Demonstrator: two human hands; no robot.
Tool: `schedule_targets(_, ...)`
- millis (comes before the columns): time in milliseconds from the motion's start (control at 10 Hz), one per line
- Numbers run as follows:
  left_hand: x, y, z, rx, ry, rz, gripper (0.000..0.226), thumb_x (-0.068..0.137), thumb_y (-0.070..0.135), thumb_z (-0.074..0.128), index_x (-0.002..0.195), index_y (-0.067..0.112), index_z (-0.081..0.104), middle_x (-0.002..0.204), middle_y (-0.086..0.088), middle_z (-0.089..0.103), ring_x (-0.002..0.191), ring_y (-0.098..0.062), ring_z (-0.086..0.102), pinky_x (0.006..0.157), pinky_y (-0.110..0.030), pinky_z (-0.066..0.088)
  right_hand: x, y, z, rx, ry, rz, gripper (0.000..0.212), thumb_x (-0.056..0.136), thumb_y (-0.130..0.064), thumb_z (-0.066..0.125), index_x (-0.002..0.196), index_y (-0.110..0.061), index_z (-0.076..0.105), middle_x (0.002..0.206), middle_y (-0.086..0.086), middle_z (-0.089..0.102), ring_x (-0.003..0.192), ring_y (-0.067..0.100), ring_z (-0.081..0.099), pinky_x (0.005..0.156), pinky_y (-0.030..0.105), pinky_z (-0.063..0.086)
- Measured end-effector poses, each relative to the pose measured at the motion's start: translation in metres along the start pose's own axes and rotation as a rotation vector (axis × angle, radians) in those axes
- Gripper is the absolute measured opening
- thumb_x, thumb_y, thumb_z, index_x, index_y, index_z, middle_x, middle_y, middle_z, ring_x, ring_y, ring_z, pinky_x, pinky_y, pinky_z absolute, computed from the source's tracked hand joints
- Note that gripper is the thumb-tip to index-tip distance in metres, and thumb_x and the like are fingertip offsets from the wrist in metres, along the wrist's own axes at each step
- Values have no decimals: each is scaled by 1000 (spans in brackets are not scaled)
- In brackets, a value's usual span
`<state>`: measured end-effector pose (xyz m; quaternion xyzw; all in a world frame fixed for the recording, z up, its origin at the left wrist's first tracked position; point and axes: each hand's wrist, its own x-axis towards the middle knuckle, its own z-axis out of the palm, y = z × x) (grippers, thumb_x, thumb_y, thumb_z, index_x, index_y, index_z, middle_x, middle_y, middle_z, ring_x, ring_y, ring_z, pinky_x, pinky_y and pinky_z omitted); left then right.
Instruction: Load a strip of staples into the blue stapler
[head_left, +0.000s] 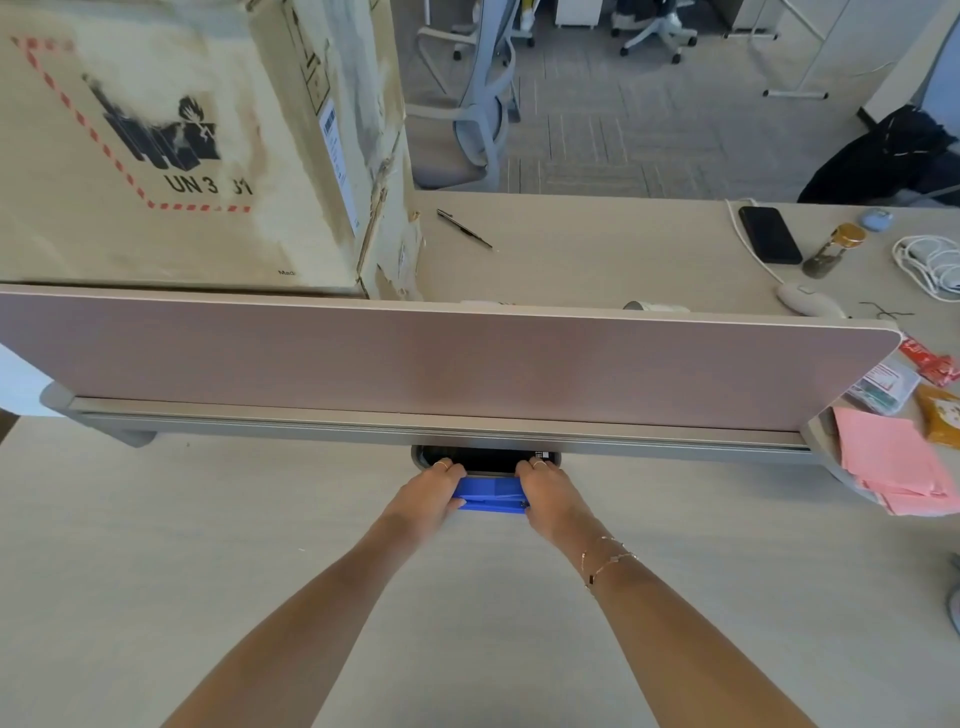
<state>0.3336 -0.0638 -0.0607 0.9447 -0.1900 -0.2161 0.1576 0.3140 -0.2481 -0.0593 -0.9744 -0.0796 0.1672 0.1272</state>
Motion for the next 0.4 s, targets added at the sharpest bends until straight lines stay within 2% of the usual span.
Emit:
schedule_targets(200, -13, -11, 0, -14, 63, -9, 37, 87, 10, 57, 122, 10, 47, 118, -11, 53, 106, -31, 55, 81, -42, 50, -11, 0, 0, 0, 9, 46, 41, 81, 2, 57, 118, -9, 45, 115, 11, 55, 102, 26, 52, 86, 32, 42)
schedule_targets(300, -23, -21, 1, -26, 102, -27, 32, 85, 10, 56, 116, 13, 50, 115, -12, 55, 105, -31, 55, 77, -42, 51, -22, 5, 5, 37, 40, 81, 50, 81, 1, 56, 126, -11, 39, 117, 9, 53, 104, 25, 51, 88, 32, 43)
schedule_targets(400, -39, -27, 0, 5, 60, -101, 41, 88, 14, 56, 126, 12, 45, 122, -12, 52, 112, -29, 52, 88, -40, 47, -40, 11, 6, 72, 9, 156, 58, 82, -2, 55, 134, -10, 31, 124, 9, 50, 110, 25, 48, 92, 31, 42)
